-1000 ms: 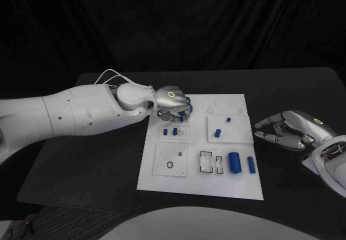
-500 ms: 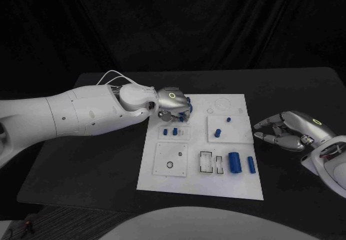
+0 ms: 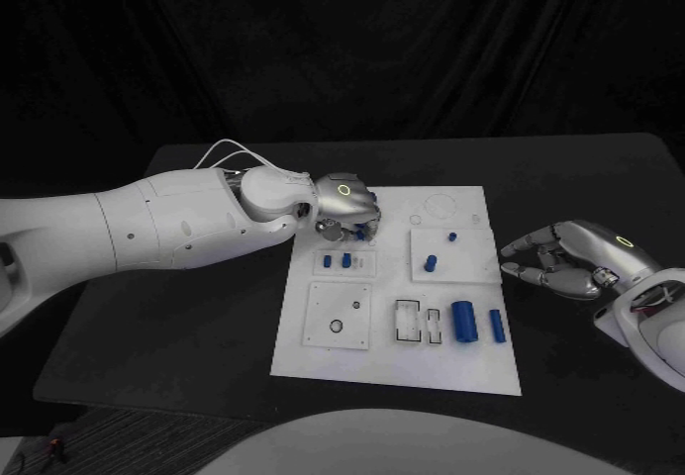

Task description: Assemble the parts on the task board

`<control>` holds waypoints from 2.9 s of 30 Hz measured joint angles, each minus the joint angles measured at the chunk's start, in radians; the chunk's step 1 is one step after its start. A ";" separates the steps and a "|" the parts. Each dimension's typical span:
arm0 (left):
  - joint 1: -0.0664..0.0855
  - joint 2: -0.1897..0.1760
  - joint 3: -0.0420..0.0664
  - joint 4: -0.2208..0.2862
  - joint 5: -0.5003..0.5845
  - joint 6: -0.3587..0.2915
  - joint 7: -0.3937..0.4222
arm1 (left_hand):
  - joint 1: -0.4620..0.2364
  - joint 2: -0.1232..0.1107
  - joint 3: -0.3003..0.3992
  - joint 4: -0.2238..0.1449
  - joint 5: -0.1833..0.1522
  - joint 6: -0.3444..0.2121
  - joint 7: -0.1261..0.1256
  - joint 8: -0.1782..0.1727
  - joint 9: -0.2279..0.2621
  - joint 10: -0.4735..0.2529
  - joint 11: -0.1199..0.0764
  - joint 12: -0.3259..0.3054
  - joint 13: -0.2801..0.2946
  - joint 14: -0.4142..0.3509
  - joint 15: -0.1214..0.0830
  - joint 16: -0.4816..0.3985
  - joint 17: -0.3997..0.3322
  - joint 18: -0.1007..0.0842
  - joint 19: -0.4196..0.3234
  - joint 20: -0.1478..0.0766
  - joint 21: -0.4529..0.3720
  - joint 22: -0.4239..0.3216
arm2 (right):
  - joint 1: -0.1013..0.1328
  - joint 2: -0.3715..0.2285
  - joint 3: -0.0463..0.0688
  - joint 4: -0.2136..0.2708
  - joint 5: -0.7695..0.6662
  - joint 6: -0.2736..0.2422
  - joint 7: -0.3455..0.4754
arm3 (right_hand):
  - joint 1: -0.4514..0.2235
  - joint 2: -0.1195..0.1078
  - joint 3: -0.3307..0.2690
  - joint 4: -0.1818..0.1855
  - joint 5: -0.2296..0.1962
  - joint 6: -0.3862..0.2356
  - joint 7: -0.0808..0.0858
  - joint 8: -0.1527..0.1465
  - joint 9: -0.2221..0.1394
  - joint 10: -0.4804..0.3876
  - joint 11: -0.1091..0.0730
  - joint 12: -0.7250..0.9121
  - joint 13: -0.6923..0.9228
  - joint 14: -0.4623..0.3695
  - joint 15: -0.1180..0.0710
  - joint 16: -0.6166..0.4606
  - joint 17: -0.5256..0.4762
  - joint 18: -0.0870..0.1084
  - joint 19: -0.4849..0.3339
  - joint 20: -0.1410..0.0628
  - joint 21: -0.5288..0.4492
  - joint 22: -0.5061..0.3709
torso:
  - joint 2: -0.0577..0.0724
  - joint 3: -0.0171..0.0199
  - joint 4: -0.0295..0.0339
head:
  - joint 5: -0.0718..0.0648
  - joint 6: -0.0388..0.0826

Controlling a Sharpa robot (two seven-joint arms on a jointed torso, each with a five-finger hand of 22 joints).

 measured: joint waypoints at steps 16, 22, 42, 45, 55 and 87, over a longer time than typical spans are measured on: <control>-0.007 0.013 -0.002 -0.014 -0.018 -0.044 0.012 | -0.009 0.043 -0.006 -0.029 0.062 0.070 0.034 0.040 0.033 0.115 0.022 0.024 0.005 -0.037 0.005 -0.054 -0.065 0.000 -0.003 -0.004 -0.002 0.000 | -0.004 0.004 0.000 -0.004 0.000 0.005 0.002 | -0.001 -0.001 -0.003 -0.003 -0.007 0.007 0.000 0.005 0.001 0.000 0.000 0.000 0.000 0.000 0.000 0.000 0.000 0.000 0.000 0.000 0.000 0.000 | 0.000 0.0004 -0.0006 | 0.000 0.000; -0.012 0.000 -0.006 -0.014 -0.024 -0.098 0.034 | -0.022 0.057 -0.014 -0.033 0.077 0.086 0.039 0.044 0.041 0.138 0.032 0.023 -0.010 -0.037 0.005 -0.070 -0.102 0.000 0.011 -0.003 0.024 0.000 | -0.004 0.005 0.000 -0.005 0.001 0.006 0.003 | -0.003 -0.003 -0.003 -0.003 -0.011 0.007 0.000 0.005 0.001 0.000 0.000 0.001 0.000 0.000 0.000 0.000 0.000 0.000 0.000 0.000 0.000 0.000 | 0.000 0.0002 0.0001 | -0.001 0.000; -0.013 -0.068 -0.006 0.012 0.350 -0.206 0.118 | -0.037 0.072 -0.038 -0.023 0.099 0.099 0.053 0.039 0.049 0.177 0.037 -0.019 -0.059 -0.026 0.002 -0.090 -0.150 0.000 0.043 -0.025 0.056 0.000 | -0.007 0.003 0.000 -0.009 0.003 0.011 0.004 | -0.002 -0.002 -0.003 -0.003 -0.011 0.007 0.000 0.005 0.001 -0.002 0.002 -0.014 0.009 0.000 0.000 0.000 -0.003 0.000 0.000 0.000 0.000 0.000 | 0.000 -0.0003 0.0028 | 0.002 0.000; -0.013 -0.075 -0.006 0.010 0.464 -0.200 0.128 | -0.037 0.072 -0.039 -0.022 0.108 0.094 0.060 0.034 0.049 0.178 0.037 -0.024 -0.065 -0.026 0.002 -0.090 -0.158 0.000 0.043 -0.025 0.056 0.000 | -0.007 0.003 0.000 -0.009 0.004 0.012 0.004 | 0.001 0.001 -0.003 -0.003 -0.014 0.007 0.000 0.005 0.002 -0.002 0.002 -0.014 0.014 0.000 0.000 0.000 -0.003 0.000 0.000 0.000 -0.004 0.000 | 0.000 -0.0003 0.0023 | 0.002 0.000; -0.013 -0.105 -0.006 -0.002 0.932 -0.069 0.151 | -0.036 0.084 -0.046 -0.014 0.120 0.084 0.070 0.023 0.042 0.168 0.047 -0.032 -0.081 -0.026 0.002 -0.097 -0.169 0.000 0.043 -0.025 0.056 0.000 | -0.008 0.003 0.000 -0.010 0.004 0.016 0.004 | 0.009 0.000 -0.003 -0.003 -0.015 0.011 -0.004 0.005 0.002 -0.002 0.002 -0.026 0.023 0.001 0.001 0.000 -0.003 0.000 0.000 0.000 -0.004 0.000 | 0.000 0.0004 0.0013 | 0.006 0.000; -0.117 -0.144 -0.007 -0.059 1.381 0.110 0.279 | -0.018 0.090 -0.071 -0.018 0.159 0.060 0.079 0.008 0.038 0.141 0.063 -0.032 -0.109 -0.041 0.009 -0.097 -0.182 0.000 0.040 -0.029 0.056 0.000 | -0.024 -0.016 0.000 -0.004 0.005 0.010 0.010 | 0.008 0.000 -0.003 -0.003 -0.015 0.011 -0.004 0.005 0.002 -0.008 0.000 -0.035 0.029 0.001 0.001 0.000 -0.003 0.000 0.000 0.000 -0.004 0.000 | 0.000 -0.0016 0.0018 | 0.024 0.000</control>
